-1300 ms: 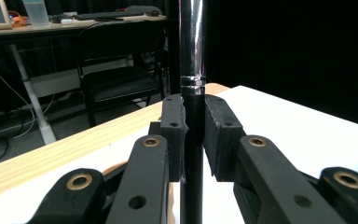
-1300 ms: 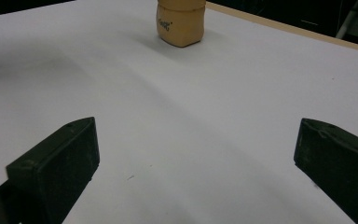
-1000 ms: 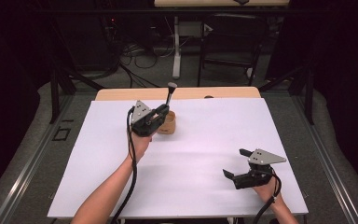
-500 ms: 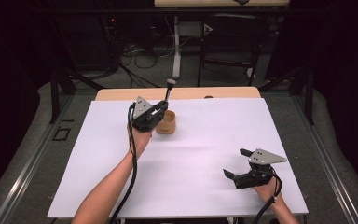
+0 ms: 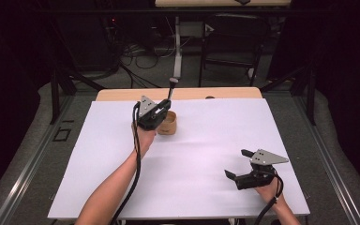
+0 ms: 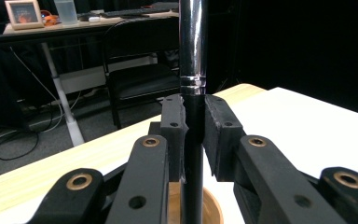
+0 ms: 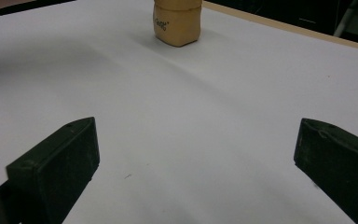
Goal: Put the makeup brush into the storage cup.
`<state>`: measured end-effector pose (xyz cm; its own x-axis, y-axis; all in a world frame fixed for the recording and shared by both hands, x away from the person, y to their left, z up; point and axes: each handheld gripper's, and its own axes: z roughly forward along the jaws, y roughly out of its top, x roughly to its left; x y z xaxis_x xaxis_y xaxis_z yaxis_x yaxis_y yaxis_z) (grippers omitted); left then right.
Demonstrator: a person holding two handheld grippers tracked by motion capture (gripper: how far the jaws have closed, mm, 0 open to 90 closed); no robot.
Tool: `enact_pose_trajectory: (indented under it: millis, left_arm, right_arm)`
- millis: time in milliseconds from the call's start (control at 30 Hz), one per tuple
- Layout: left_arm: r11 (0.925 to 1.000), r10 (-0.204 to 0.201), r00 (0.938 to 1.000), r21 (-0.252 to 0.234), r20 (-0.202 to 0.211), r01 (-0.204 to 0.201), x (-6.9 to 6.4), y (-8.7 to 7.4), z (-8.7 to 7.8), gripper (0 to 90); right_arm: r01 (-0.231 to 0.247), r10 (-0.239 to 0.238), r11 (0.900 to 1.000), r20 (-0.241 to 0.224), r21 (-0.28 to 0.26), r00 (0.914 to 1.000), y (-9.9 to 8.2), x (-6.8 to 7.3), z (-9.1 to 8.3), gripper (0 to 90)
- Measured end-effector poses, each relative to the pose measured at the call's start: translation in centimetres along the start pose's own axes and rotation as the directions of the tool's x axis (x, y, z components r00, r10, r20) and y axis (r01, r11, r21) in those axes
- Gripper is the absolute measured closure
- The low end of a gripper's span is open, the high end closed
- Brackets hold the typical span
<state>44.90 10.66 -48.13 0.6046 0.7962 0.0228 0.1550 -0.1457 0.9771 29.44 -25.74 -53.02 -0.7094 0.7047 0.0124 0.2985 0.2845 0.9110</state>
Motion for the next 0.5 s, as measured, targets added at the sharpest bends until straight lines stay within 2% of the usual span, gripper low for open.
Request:
enact_pose_trajectory:
  millis: [300,500]
  left_arm:
    - [0.9999,0.007,0.9999,0.013,-0.008,-0.007,-0.1,-0.7,1.0,78.9]
    - [0.9998,-0.016,0.9998,0.009,-0.015,0.016,-0.1,-1.2,1.6,78.9]
  right_arm:
    - [0.000,0.000,1.0000,-0.001,0.002,1.0000,0.0,0.0,0.0,0.0]
    - [-0.005,0.005,1.0000,-0.005,0.000,1.0000,0.0,0.0,0.0,0.0]
